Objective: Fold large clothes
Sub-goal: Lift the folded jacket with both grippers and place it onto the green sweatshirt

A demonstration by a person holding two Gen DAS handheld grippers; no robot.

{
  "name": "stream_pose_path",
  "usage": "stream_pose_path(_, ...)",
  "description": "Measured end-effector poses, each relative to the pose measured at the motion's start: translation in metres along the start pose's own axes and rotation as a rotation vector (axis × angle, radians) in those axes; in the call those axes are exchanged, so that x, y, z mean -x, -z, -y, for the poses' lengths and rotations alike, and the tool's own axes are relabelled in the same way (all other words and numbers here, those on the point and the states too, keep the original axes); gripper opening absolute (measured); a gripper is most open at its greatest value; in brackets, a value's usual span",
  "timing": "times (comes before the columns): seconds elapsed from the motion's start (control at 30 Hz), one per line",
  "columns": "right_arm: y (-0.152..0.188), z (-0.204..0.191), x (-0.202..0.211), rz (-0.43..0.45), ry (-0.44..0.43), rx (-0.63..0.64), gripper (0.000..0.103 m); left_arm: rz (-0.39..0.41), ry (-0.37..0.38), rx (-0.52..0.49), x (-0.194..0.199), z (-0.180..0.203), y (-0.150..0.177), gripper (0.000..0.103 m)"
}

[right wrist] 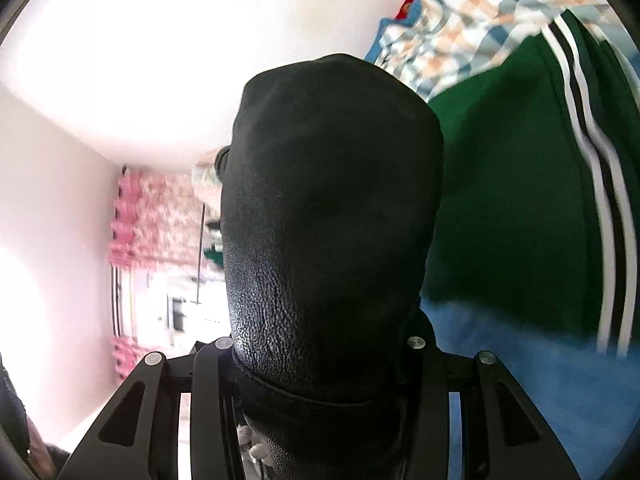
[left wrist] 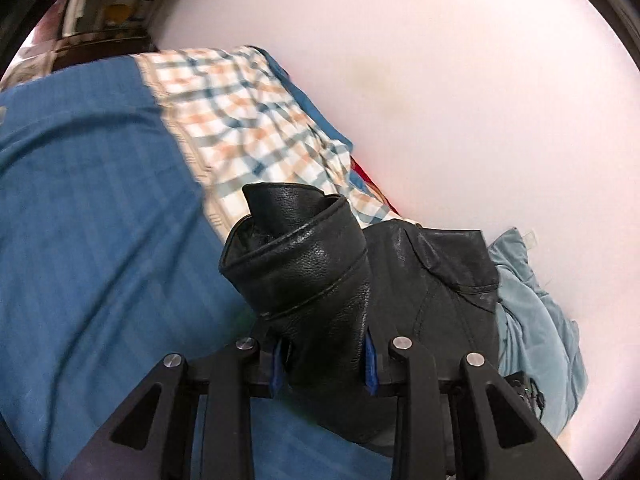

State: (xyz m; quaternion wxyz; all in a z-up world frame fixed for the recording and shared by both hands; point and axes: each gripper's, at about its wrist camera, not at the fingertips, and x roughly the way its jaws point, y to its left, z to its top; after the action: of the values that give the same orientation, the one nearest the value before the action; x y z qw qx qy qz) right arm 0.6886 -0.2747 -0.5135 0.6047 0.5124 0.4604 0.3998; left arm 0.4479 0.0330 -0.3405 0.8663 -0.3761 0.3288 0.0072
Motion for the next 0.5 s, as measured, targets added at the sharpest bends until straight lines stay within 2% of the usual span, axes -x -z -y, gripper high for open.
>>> stream_pose_path(0.03, -0.018, 0.023, -0.002, 0.016, 0.029, -0.01, 0.046, 0.004, 0.008, -0.009, -0.022, 0.0, -0.002, 0.026)
stream_pose_path(0.07, -0.026, 0.037, -0.003, 0.02, 0.038, -0.028, 0.046, -0.018, 0.011, -0.016, -0.043, -0.002, -0.002, 0.026)
stream_pose_path(0.1, -0.038, 0.068, -0.003, 0.028, 0.068, -0.067, 0.046, -0.047, 0.001, -0.028, -0.075, -0.008, 0.0, 0.026)
stream_pose_path(0.17, -0.047, 0.111, -0.004, 0.029, 0.125, -0.121, 0.046, -0.109, -0.019, -0.045, -0.114, -0.016, 0.005, 0.026)
stream_pose_path(0.23, -0.048, 0.135, -0.007, 0.029, 0.17, -0.135, 0.047, -0.155, -0.046, -0.08, -0.147, -0.023, 0.016, 0.026)
stream_pose_path(0.3, -0.046, 0.141, -0.01, 0.043, 0.17, -0.149, 0.05, -0.164, -0.055, -0.118, -0.154, -0.024, 0.021, 0.027)
stream_pose_path(0.37, -0.045, 0.136, 0.001, 0.036, 0.223, -0.149, 0.055, -0.163, -0.068, -0.153, -0.145, -0.02, 0.027, 0.027)
stream_pose_path(0.5, -0.045, 0.105, 0.017, 0.044, 0.461, -0.119, 0.075, -0.201, -0.133, -0.238, -0.145, -0.012, 0.024, 0.034)
